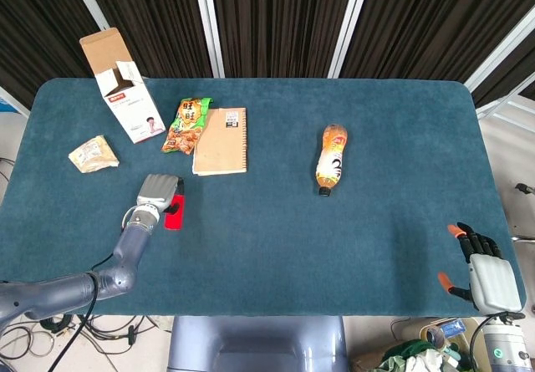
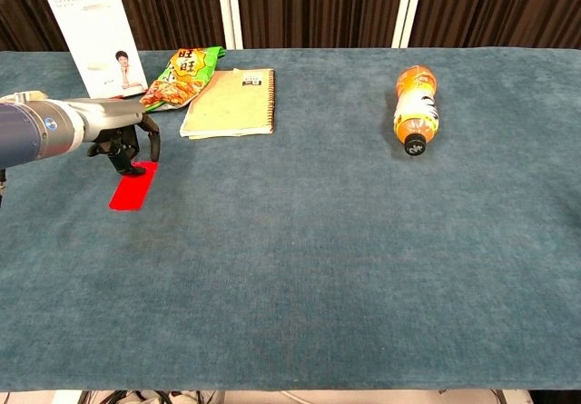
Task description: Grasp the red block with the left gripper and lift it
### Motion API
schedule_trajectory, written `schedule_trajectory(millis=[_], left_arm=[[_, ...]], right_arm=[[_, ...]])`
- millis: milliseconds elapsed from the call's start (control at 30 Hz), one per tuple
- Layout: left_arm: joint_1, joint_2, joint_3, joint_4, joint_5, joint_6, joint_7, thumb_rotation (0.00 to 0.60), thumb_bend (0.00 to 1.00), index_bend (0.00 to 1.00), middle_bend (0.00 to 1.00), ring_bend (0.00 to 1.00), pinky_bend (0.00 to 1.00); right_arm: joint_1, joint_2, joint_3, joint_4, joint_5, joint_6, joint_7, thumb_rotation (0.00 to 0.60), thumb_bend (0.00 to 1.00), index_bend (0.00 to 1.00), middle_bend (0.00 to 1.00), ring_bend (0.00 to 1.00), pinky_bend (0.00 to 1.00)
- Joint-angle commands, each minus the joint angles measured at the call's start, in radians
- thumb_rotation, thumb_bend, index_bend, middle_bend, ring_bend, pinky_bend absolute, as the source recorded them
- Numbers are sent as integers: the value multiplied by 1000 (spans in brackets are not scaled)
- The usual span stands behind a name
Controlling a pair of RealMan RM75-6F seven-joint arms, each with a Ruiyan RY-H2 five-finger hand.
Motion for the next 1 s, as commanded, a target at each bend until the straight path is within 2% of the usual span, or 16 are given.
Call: schedule_trajectory(millis=[33, 300, 567, 1000], left_arm=[[-1, -2, 3, 5, -1, -5, 3, 600, 389, 428, 842, 836, 764], [0, -7, 5, 15, -7, -12, 6, 600, 390, 482, 847, 836, 764], [4, -6, 11, 20, -28, -3, 20, 600, 392, 493, 848, 836, 764], [15, -19, 0, 34, 9, 15, 0, 600, 399, 518, 853, 840, 764]], right_arm=[[0, 0, 0, -1, 0, 0, 0, 600, 179, 165, 91, 141, 121], [0, 0, 1, -3, 4, 1, 0, 600, 178, 165, 91, 141, 121], [0, -1, 2, -5, 3, 2, 1, 600, 180, 165, 91, 142, 121], [-1, -2, 0, -9, 6, -2, 2, 600, 181, 165, 91, 142, 121]])
